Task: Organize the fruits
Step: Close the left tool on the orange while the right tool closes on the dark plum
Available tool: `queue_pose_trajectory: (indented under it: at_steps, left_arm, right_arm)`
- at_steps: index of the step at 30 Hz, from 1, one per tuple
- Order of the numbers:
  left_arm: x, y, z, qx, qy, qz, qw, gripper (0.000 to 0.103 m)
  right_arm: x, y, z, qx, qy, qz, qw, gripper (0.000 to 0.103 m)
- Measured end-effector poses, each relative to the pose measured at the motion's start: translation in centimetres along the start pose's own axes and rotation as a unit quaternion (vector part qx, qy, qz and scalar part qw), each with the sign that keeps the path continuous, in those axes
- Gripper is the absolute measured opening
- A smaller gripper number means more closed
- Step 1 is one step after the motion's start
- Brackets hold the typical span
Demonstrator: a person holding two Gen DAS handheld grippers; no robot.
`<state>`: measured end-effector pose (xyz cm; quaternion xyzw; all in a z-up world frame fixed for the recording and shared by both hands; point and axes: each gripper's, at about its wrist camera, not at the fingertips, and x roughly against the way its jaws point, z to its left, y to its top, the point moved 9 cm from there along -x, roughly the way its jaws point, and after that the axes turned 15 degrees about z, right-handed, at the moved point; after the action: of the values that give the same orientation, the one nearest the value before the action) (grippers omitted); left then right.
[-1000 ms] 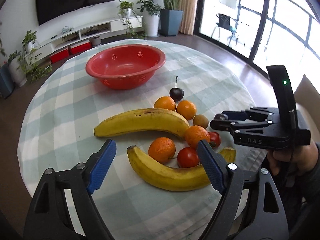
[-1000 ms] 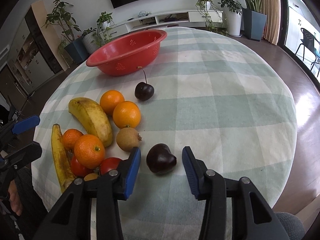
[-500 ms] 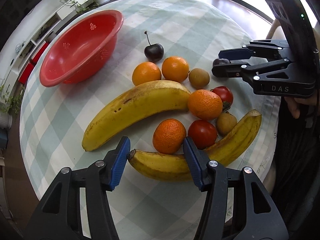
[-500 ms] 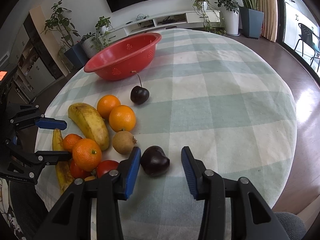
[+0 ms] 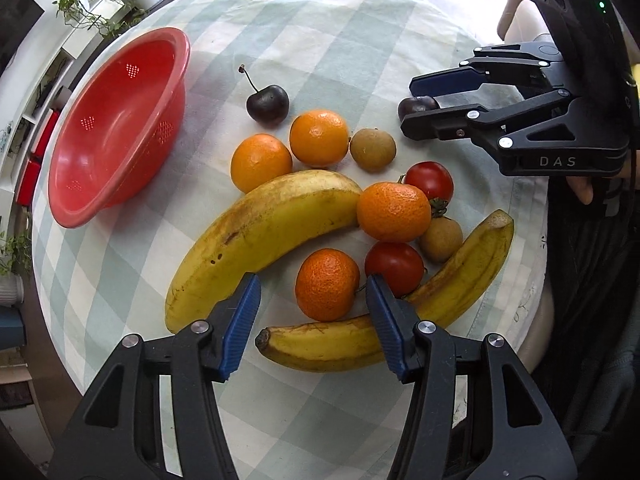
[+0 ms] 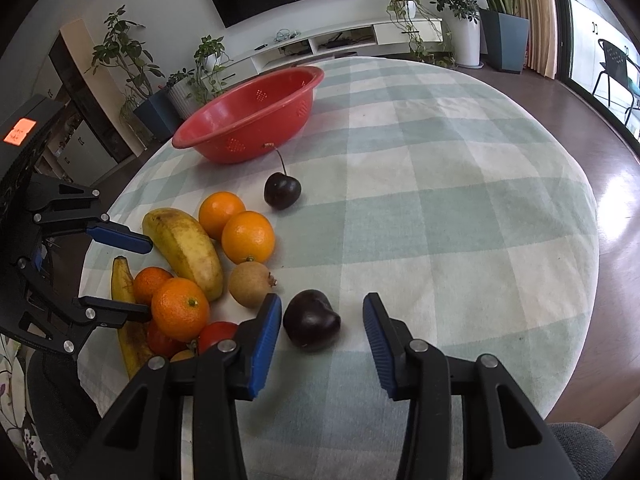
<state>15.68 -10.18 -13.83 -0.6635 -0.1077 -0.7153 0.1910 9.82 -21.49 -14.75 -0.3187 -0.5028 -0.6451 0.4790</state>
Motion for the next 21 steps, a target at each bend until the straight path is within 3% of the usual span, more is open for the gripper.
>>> queue_pose_trajectory:
  at_steps: [5, 11, 13, 21]
  left_arm:
    - [-0.2, -0.1, -0.7, -0.028, -0.007, 0.019, 0.9994, 0.051]
    - [-1.1, -0.1, 0.5, -0.002, -0.037, 0.02, 0.9991, 0.052]
    - [-1.2, 0.1, 0.5, -0.002, -0.042, 0.019, 0.9989, 0.046]
    - [-2.4, 0.9, 0.2, 0.012, -0.014, 0.025, 0.9995, 0.042]
  right_arm:
    - [0.0, 0.0, 0.0, 0.0, 0.001, 0.0, 1.0, 0.047]
    - [0.0, 0.0, 0.1, 0.0, 0.002, 0.0, 1.0, 0.047]
    - [0.0, 0.0, 0.1, 0.0, 0.002, 0.0, 1.0, 0.047]
    - [0.1, -0.1, 0.2, -0.001, 0.005, 0.0, 1.0, 0.047]
